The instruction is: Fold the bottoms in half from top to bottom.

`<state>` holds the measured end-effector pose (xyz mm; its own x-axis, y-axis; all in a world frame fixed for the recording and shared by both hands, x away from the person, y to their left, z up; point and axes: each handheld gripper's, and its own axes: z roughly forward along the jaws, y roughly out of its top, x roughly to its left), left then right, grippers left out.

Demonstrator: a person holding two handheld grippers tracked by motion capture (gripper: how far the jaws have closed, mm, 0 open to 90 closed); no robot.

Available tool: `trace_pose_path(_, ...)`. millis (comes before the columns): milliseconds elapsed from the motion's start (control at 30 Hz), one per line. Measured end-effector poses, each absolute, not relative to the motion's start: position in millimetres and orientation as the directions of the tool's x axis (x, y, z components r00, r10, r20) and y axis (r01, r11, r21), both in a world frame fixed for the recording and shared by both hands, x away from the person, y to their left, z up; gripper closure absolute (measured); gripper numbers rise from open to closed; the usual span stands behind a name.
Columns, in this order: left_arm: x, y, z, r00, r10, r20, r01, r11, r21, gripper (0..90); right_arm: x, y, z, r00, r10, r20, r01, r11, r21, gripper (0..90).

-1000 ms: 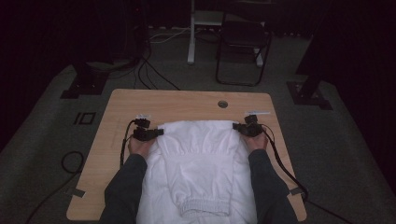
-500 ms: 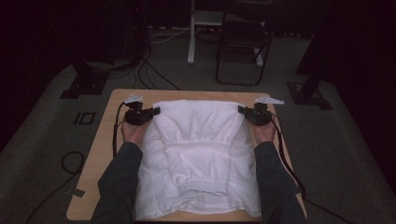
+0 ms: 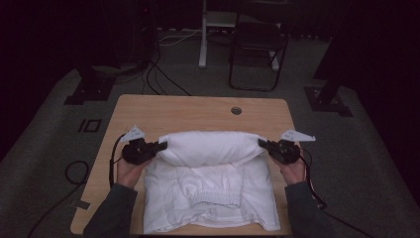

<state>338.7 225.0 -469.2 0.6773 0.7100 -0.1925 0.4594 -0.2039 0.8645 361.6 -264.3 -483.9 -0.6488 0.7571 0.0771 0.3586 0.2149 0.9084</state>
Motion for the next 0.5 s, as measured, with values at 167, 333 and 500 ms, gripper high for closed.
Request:
trace_pose_path(167,307.5,221.4,-491.1,0.698,0.687,-0.202,0.499,-0.264,0.826,83.5,326.7,-265.7,-505.2,-0.661,0.748,0.056,0.389,0.278,0.878,86.5)
trace_pose_path(333,282.6,209.9,-532.8,0.689,0.707,-0.162,0.575,-0.397,0.716,83.6,296.5,-259.9,-536.4,-0.677,0.735,0.044,0.458,0.373,0.807,86.5)
trace_pose_path(500,289.3,203.9,-552.3,0.674,0.724,-0.144,0.591,-0.412,0.694,83.6,293.9,-239.8,-556.0,-0.690,0.724,-0.011,0.491,0.479,0.727,86.4)
